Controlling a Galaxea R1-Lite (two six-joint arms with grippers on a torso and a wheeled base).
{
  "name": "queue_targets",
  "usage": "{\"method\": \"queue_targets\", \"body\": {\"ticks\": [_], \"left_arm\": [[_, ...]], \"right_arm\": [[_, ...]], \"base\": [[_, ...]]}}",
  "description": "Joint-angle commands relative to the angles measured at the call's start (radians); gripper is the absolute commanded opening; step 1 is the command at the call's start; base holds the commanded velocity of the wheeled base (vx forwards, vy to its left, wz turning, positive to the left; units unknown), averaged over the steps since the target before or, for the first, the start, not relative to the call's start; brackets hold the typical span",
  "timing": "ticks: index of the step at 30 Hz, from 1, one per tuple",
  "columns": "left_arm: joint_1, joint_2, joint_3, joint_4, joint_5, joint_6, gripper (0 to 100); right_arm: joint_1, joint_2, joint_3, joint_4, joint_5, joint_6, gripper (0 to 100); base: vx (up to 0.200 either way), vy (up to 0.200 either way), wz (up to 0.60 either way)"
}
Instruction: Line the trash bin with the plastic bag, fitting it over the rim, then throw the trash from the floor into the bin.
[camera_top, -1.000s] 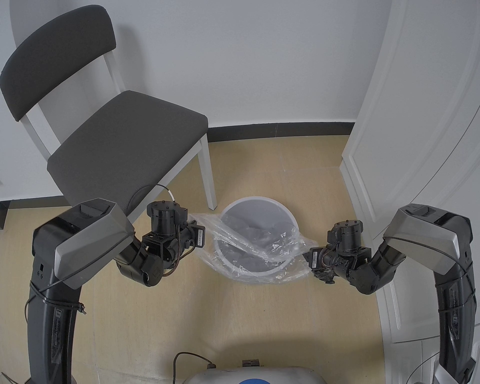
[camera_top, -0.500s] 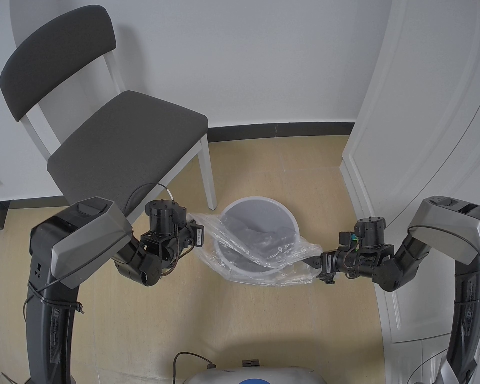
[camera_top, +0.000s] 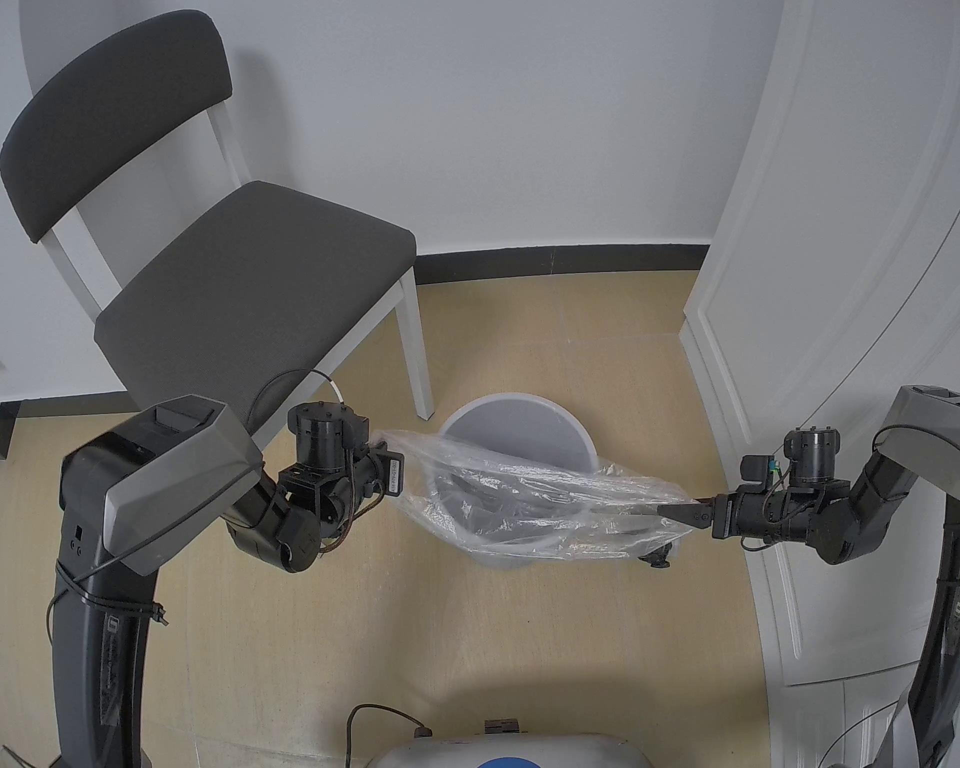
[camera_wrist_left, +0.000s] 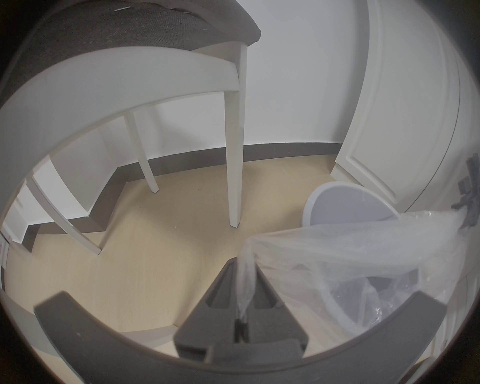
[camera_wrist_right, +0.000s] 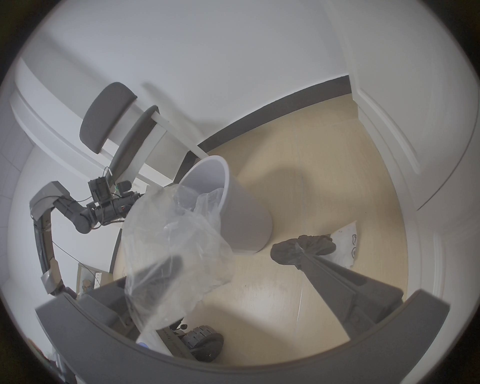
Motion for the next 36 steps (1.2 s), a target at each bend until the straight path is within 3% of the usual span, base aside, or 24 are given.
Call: {"method": "queue_targets", "body": {"ticks": [1,16,21,27,33,34,35,36], "left_arm": [[0.003,0.006,-0.004,0.004,0.000,0.000,0],[0.015,-0.003,0.004,0.010,0.000,0.001,0],[0.018,-0.009,0.017,0.001,0.000,0.000,0],[-0.020,-0.028,0.033,-0.002,0.000,-0.002,0],[-0.048,-0.025,0.017,0.007,0.002,-0.002,0],[-0.048,-0.026,0.017,0.007,0.002,-0.002,0],[-0.048,-0.031,0.028,0.015,0.000,-0.002,100],[-0.048,-0.032,0.031,0.015,0.000,-0.002,100]], "right_arm": [[-0.056,0.010,-0.003,-0.001,0.032,0.000,100],[-0.131,-0.010,-0.006,-0.001,0.139,0.008,100],[-0.111,-0.013,0.001,-0.003,0.146,0.009,100],[-0.030,-0.060,0.016,-0.007,0.087,0.012,100],[0.086,-0.158,0.042,-0.009,-0.078,0.060,100],[0.086,-0.158,0.042,-0.009,-0.078,0.060,100],[0.086,-0.158,0.042,-0.009,-0.078,0.060,100],[0.120,-0.185,0.045,-0.009,-0.144,0.069,100]], "base": [[0.000,0.000,0.00],[0.000,0.000,0.00],[0.000,0.000,0.00],[0.000,0.000,0.00],[0.000,0.000,0.00],[0.000,0.000,0.00],[0.000,0.000,0.00],[0.000,0.000,0.00]]}}
